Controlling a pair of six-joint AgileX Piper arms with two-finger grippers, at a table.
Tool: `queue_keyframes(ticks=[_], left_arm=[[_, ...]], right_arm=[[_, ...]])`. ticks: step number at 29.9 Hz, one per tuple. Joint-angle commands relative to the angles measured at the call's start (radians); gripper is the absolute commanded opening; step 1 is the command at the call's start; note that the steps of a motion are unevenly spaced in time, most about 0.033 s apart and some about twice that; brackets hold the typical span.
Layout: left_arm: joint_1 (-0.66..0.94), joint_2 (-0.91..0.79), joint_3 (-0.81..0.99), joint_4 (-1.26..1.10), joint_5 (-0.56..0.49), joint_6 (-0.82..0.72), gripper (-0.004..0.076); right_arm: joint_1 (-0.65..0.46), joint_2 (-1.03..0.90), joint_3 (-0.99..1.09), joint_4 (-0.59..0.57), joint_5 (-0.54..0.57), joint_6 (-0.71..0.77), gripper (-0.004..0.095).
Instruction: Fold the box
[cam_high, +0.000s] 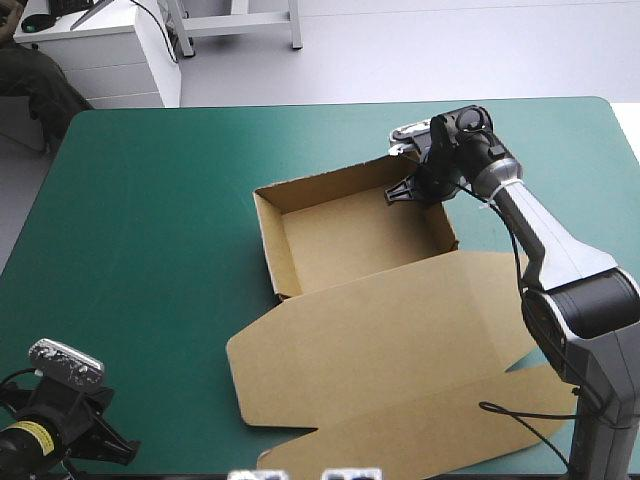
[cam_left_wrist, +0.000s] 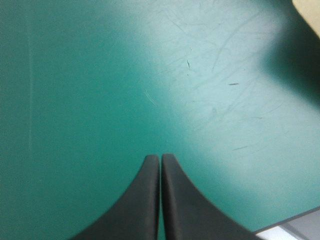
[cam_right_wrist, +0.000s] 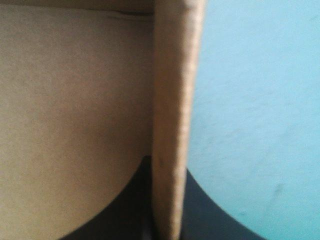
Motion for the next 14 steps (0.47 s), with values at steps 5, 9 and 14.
queue_keyframes(ticks=[5, 9, 14], left_arm=[[-0.004, 0.01, -0.024, 0.005, 0.0, -0.02, -0.0008], [-0.004, 0.01, -0.024, 0.005, 0.0, -0.021, -0.0008], [-0.004, 0.01, -0.024, 0.005, 0.0, -0.024, -0.0008]], right_arm=[[-0.168, -0.071, -0.15, -0.137, -0.041, -0.02, -0.0018], [-0.325, -0.065, -0.15, -0.041, -0.056, -0.048, -0.0018], [-0.495, -0.063, -0.15, -0.025, -0.082, -0.063, -0.0019]])
